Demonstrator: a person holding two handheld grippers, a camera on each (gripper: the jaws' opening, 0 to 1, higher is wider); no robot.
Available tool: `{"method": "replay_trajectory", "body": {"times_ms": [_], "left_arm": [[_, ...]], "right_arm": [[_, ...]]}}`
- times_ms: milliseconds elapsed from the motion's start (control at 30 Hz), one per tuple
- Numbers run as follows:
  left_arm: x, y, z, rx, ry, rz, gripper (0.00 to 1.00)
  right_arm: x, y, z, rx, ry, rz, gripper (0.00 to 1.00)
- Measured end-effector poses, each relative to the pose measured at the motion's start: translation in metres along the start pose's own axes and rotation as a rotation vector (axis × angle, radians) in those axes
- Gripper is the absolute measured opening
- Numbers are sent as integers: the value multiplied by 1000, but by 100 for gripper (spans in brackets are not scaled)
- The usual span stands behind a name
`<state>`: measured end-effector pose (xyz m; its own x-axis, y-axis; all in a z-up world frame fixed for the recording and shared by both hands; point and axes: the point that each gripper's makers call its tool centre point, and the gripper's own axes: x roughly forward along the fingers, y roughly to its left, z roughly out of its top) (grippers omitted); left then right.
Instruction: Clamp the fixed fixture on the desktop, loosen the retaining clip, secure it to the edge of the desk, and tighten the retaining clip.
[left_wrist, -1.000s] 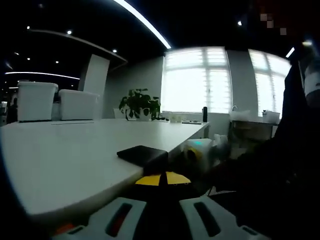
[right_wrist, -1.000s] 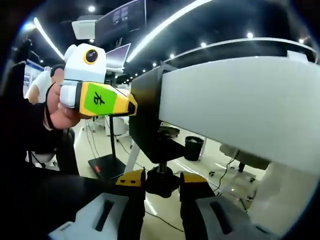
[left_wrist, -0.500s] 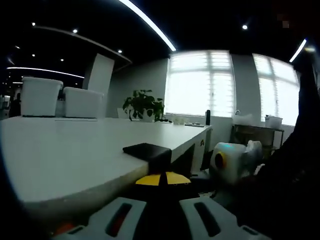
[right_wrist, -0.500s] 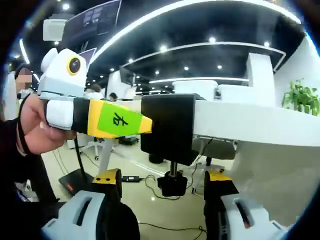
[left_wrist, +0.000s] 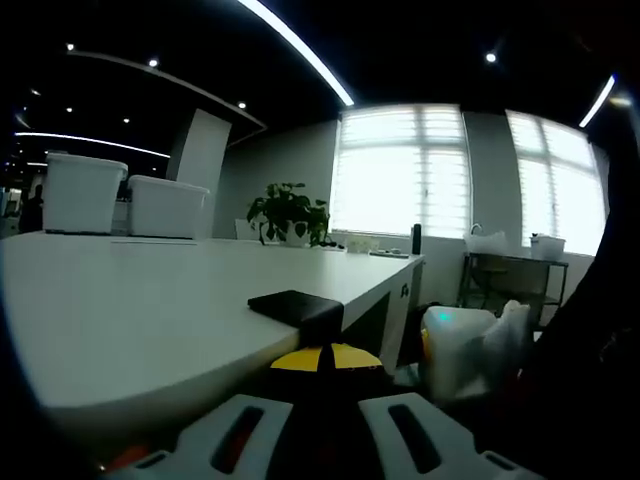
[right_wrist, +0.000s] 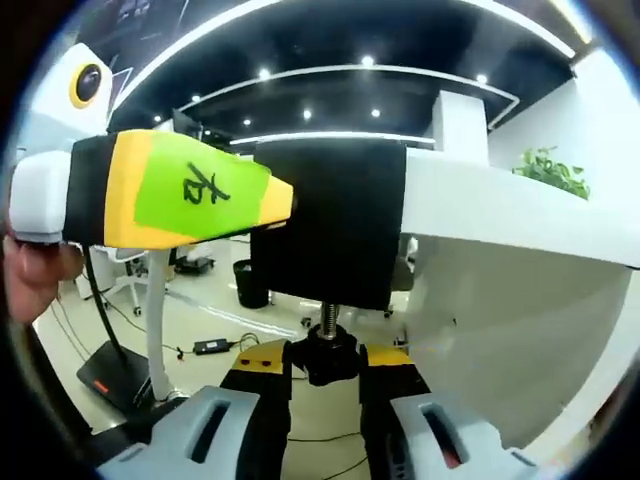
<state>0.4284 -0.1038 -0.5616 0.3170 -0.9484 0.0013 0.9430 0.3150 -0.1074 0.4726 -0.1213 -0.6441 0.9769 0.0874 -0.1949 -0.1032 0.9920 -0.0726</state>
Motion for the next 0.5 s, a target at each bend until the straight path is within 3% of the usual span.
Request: {"method": "replay_trajectory", "body": {"times_ms": [100, 433, 500], "left_arm": [[0, 3, 0, -3, -2, -2, 3], [3, -5, 0, 6, 15, -9, 3], [4, -5, 0, 10, 18, -10, 3]], "right_arm": [[-1, 3, 0, -26, 4, 51, 23], [-1, 15, 1, -123, -39, 432, 23], [-1, 16, 1, -139, -46, 480, 23]]}}
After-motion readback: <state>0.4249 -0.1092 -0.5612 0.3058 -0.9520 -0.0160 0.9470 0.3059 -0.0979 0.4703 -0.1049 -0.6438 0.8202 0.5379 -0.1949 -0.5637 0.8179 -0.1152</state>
